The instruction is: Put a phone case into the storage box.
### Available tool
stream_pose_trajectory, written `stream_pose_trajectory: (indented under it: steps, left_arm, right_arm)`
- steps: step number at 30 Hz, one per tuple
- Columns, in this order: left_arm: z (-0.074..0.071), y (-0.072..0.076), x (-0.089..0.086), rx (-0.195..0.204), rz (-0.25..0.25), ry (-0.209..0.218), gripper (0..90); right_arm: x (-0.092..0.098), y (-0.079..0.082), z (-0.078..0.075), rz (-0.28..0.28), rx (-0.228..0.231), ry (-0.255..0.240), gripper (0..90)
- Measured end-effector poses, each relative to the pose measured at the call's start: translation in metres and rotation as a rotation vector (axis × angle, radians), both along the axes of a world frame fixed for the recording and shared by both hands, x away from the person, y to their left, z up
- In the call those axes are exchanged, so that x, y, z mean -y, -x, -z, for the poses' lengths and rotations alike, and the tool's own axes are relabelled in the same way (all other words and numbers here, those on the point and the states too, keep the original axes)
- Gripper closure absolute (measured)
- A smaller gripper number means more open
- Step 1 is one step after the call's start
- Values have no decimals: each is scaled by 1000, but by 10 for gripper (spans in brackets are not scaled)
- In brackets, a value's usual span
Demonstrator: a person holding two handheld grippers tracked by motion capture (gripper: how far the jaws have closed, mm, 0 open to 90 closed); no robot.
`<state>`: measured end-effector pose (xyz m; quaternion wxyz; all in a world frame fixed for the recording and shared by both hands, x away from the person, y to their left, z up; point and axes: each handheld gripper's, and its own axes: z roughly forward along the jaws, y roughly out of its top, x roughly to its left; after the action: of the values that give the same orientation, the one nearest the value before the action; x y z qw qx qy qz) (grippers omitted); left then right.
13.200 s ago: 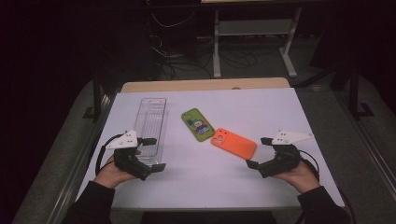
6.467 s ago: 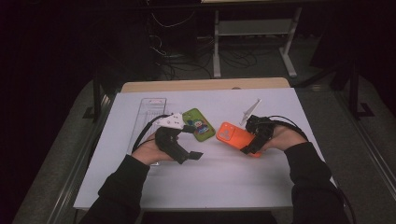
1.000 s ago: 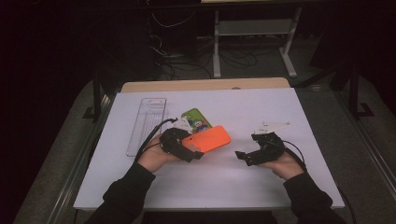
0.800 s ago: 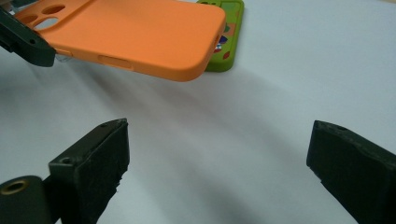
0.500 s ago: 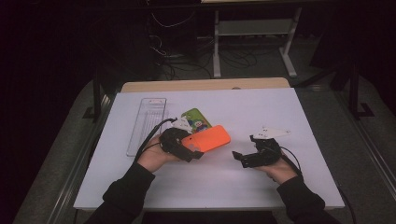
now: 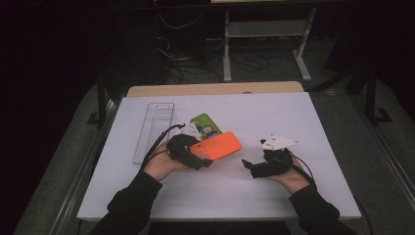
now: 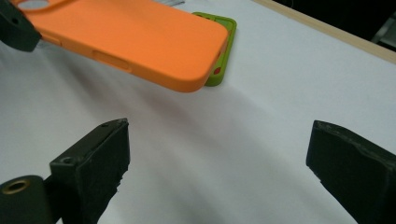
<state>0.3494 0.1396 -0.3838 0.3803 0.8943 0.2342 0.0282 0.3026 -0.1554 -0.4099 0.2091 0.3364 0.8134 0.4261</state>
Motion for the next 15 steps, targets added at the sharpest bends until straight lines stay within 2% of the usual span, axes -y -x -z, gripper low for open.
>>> stream_pose_trajectory:
  steps: [1, 2, 5, 7, 8, 10, 15]
  left_arm:
    - [-1, -1, -1, 0, 7, -8, 160]
    - [0, 0, -1, -3, -6, 8, 160]
    - [0, 0, -2, -6, -7, 6, 160]
    - [0, -1, -2, -4, -4, 5, 160]
    - [0, -1, -2, -1, -4, 5, 160]
    - [0, -1, -2, -1, -8, 10, 160]
    - [0, -2, -3, -1, -8, 6, 160]
  right_arm:
    - [-1, 1, 0, 4, 1, 7, 53]
    - [-2, 1, 0, 0, 11, 17, 53]
    - [-3, 1, 0, -3, 19, 37, 53]
    - [-3, 1, 1, -6, 53, 52, 53]
    - [-4, 3, 0, -3, 45, 53, 53]
    - [-3, 2, 0, -9, 77, 70, 53]
    - [-6, 4, 0, -7, 96, 104, 53]
